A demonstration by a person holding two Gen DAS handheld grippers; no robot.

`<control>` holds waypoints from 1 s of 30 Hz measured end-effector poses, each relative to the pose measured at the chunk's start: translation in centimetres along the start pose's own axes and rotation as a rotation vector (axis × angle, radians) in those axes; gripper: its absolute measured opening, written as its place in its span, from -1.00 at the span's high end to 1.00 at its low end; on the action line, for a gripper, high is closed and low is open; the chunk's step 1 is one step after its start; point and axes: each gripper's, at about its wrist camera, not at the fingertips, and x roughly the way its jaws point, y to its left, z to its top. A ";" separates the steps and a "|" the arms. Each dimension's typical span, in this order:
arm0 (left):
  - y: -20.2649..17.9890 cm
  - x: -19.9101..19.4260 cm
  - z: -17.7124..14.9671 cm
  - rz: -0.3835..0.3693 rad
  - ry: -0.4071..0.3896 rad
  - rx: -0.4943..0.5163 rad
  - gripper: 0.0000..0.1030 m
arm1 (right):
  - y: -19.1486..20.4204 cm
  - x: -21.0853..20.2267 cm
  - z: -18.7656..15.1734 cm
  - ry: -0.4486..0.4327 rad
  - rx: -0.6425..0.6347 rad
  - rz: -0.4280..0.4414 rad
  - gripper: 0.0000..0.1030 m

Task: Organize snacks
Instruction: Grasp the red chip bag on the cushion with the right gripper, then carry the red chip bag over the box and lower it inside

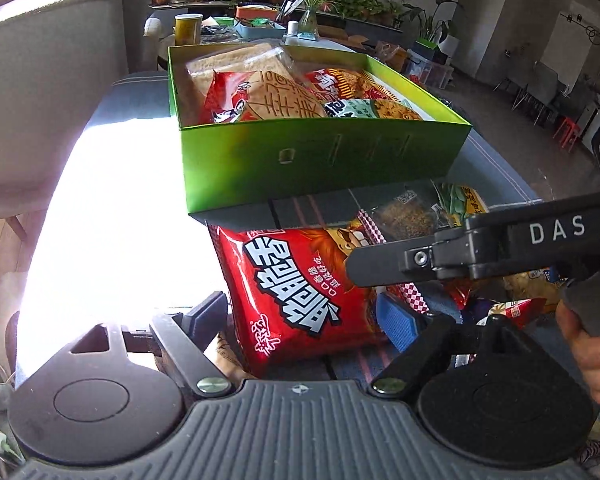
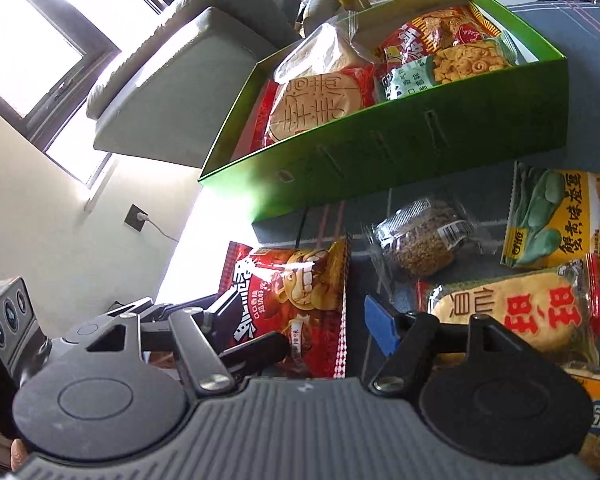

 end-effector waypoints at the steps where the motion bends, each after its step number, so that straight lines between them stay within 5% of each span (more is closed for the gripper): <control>1: 0.0 0.1 0.0 -0.005 -0.002 -0.002 -0.56 | 0.0 0.2 -0.1 0.005 0.003 -0.003 -0.65; 8: -0.1 -0.2 -0.2 -0.022 -0.020 -0.032 -0.45 | 0.9 1.3 -0.4 0.018 -0.049 0.012 -0.64; 10: 0.0 -0.7 -0.2 -0.033 -0.032 -0.053 -0.36 | 1.5 1.2 -0.7 -0.001 -0.095 -0.011 -0.47; 14: -0.5 -2.2 0.3 -0.037 -0.087 -0.054 -0.36 | 1.7 -0.2 -0.7 -0.050 -0.098 0.024 -0.41; 30: -3.2 -5.3 6.6 0.046 -0.322 0.103 -0.36 | 4.3 -4.1 4.1 -0.238 -0.186 0.054 -0.41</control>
